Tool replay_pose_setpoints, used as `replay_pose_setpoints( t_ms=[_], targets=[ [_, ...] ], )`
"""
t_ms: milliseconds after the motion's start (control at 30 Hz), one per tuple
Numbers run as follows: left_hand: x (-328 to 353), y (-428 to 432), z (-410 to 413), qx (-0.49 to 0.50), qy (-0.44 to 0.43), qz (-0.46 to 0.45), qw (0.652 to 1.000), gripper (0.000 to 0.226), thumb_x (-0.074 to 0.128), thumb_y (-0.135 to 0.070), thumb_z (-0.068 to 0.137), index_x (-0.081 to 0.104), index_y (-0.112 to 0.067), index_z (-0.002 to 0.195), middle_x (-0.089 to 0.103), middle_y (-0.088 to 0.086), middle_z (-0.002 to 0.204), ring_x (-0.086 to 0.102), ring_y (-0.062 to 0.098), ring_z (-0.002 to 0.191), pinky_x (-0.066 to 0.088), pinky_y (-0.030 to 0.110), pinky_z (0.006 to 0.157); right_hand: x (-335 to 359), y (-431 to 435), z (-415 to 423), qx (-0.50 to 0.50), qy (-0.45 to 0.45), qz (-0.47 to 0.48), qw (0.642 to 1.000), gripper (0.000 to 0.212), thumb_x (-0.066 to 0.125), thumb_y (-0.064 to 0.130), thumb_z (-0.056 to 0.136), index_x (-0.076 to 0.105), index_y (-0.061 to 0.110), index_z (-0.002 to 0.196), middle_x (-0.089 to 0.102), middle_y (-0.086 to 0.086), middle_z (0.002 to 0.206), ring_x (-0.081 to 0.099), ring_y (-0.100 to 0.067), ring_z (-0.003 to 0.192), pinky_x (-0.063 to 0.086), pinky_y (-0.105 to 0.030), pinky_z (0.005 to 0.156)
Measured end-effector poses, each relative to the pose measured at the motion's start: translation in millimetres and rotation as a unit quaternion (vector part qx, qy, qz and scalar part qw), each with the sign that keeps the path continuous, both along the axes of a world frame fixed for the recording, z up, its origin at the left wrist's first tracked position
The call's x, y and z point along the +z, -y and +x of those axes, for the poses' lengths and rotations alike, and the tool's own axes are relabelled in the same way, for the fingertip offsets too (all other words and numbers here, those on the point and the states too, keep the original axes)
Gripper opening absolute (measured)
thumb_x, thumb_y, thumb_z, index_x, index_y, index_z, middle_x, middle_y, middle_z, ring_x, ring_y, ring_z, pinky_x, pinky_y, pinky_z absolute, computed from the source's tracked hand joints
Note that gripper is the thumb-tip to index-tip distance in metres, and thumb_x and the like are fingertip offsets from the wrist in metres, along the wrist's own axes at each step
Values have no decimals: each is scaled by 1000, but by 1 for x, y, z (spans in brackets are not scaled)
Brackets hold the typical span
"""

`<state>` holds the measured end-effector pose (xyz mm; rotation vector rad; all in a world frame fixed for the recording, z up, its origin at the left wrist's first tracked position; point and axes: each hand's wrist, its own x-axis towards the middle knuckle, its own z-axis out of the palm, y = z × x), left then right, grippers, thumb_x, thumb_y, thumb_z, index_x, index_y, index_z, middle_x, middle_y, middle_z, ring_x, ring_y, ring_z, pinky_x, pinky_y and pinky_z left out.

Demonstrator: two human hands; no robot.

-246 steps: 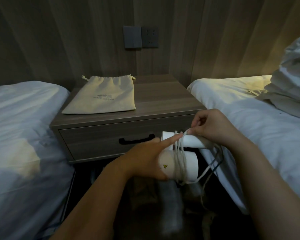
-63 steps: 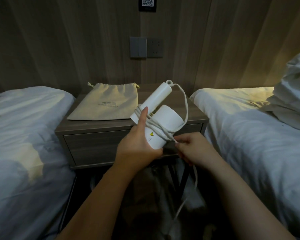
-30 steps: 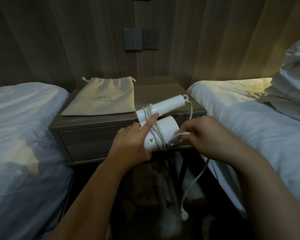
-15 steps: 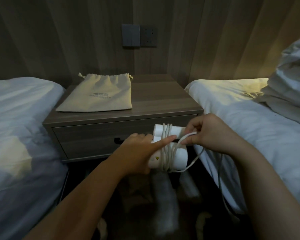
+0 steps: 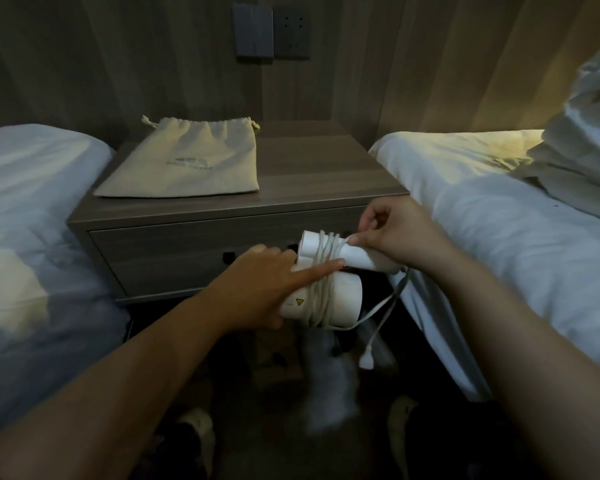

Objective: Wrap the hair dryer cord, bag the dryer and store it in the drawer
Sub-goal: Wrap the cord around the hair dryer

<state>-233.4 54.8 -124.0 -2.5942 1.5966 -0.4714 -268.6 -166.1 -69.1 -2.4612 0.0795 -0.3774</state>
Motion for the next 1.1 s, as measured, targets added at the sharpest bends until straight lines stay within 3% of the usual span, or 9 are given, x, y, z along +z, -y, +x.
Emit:
replay_pose_setpoints(
  t_ms=[167, 367, 467, 533, 600, 700, 800, 933, 1100],
  targets=[
    [-9, 2, 5, -10, -29, 14, 999, 106, 62, -44, 74, -25, -51, 135, 52, 9, 118, 52, 25, 99, 41, 40, 87, -3, 1, 10, 8, 0, -48, 999, 23, 82, 27, 63, 60, 21, 61, 58, 7, 62, 49, -5, 59, 39, -17, 55],
    [-18, 5, 7, -16, -49, 16, 999, 96, 61, -43, 74, -9, -47, 139, 54, 10, 117, 53, 25, 98, 40, 36, 81, -8, 13, 14, -57, -2, -173, 983, 51, 76, 61, 51, 49, 17, 54, 53, 2, 55, 52, -19, 63, 38, -30, 55],
    [-22, 8, 6, -20, -62, 21, 998, 95, 63, -42, 71, -3, -45, 140, 56, 10, 112, 55, 26, 95, 42, 36, 82, -11, 13, 14, -68, -42, -219, 973, 58, 74, 66, 50, 48, 15, 53, 49, 1, 54, 52, -21, 63, 34, -28, 53],
    [-24, 8, 4, -34, -45, 27, 998, 95, 67, -41, 66, 10, -40, 143, 59, 9, 102, 57, 26, 84, 38, 32, 73, -15, 14, 18, -78, -89, -204, 972, 58, 76, 64, 51, 57, 10, 60, 55, -2, 60, 54, -21, 66, 36, -28, 52],
    [-25, 7, 2, -36, -36, 25, 998, 94, 70, -40, 64, 22, -35, 144, 60, 8, 97, 57, 24, 79, 31, 28, 69, -20, 18, 21, -72, -146, -147, 976, 55, 78, 59, 54, 65, 8, 68, 60, -4, 65, 54, -15, 64, 41, -28, 54],
    [-22, 6, -2, -27, -59, 39, 997, 91, 67, -42, 68, 20, -37, 146, 58, 9, 109, 56, 26, 89, 29, 29, 73, -34, 31, 19, -4, -195, 38, 980, 30, 79, 39, 66, 68, 11, 69, 59, 8, 50, 52, -2, 50, 40, -14, 44],
    [-23, 5, -6, -24, -86, 36, 995, 93, 66, -44, 69, 13, -40, 145, 55, 8, 121, 55, 26, 100, 38, 33, 80, -55, 51, 18, 72, -244, 266, 930, 12, 72, 16, 74, 67, 7, 81, 61, 5, 53, 52, 0, 44, 40, -12, 44],
    [-22, 7, -8, -35, -117, 29, 992, 96, 65, -45, 67, 7, -43, 143, 53, 4, 125, 54, 23, 103, 41, 34, 85, -77, 78, 19, 145, -281, 433, 844, 58, 91, 35, 41, 69, 6, 86, 63, -6, 64, 59, -9, 54, 49, -18, 53],
    [-18, 5, -9, -1, -184, -23, 983, 100, 70, -42, 64, 5, -46, 139, 55, 2, 123, 55, 22, 106, 43, 34, 91, -84, 84, 22, 174, -271, 508, 799, 56, 95, 31, 28, 74, 10, 75, 69, -9, 65, 64, -14, 54, 55, -23, 52]
  ],
)
